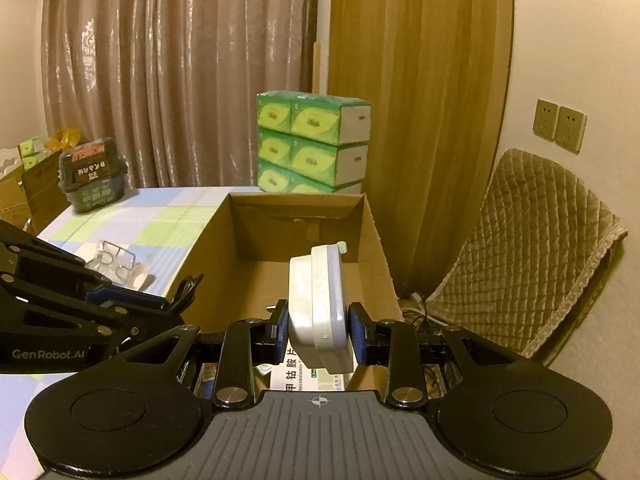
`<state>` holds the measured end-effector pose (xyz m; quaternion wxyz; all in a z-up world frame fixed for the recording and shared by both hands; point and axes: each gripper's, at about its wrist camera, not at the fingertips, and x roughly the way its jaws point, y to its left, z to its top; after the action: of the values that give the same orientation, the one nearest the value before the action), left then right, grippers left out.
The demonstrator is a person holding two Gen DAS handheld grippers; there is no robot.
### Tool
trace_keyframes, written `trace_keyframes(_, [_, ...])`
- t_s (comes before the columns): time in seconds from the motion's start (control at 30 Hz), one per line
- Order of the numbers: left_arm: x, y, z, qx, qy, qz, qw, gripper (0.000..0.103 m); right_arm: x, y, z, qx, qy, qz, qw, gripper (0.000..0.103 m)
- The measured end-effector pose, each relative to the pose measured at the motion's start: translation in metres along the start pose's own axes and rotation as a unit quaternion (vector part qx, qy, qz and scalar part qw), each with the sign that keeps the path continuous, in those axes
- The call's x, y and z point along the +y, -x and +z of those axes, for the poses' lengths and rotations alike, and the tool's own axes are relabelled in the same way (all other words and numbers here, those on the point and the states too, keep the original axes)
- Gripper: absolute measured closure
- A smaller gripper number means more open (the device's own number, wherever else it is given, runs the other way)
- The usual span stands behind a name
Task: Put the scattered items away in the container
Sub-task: 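Carry the charger and cable over the cardboard box with both tools, then open the right tool to drop the charger while the left tool releases the cable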
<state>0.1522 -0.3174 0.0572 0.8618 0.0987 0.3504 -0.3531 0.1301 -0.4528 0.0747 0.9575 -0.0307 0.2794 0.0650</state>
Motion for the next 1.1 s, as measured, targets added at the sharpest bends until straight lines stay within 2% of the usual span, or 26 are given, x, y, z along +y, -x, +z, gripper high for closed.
trace_keyframes(0.4, [0.011,-0.02,0.007,-0.005,0.033,-0.009,0.9994,0.093,-0.007,-0.019,0.001,0.006,-0.005,-0.001,1.0,0.075])
trace_keyframes(0.8, [0.018,-0.04,0.007,0.002,0.043,-0.006,0.999,0.093,-0.008,-0.033,-0.002,0.014,-0.006,0.002,1.0,0.075])
trace_keyframes(0.9, [0.02,-0.04,0.007,-0.003,0.047,0.004,0.9989,0.091,-0.008,-0.034,-0.002,0.015,-0.006,0.002,1.0,0.075])
trace_keyframes(0.93, [0.021,-0.04,0.007,-0.004,0.047,0.006,0.9989,0.086,-0.007,-0.035,-0.002,0.016,-0.006,0.002,1.0,0.075])
trace_keyframes(0.97, [0.021,-0.039,0.006,-0.005,0.046,0.008,0.9989,0.084,-0.007,-0.035,-0.002,0.016,-0.006,0.002,1.0,0.075])
trace_keyframes(1.1, [0.026,-0.035,0.0,-0.006,0.042,0.017,0.9989,0.083,-0.005,-0.036,-0.002,0.017,-0.006,0.004,1.0,0.075])
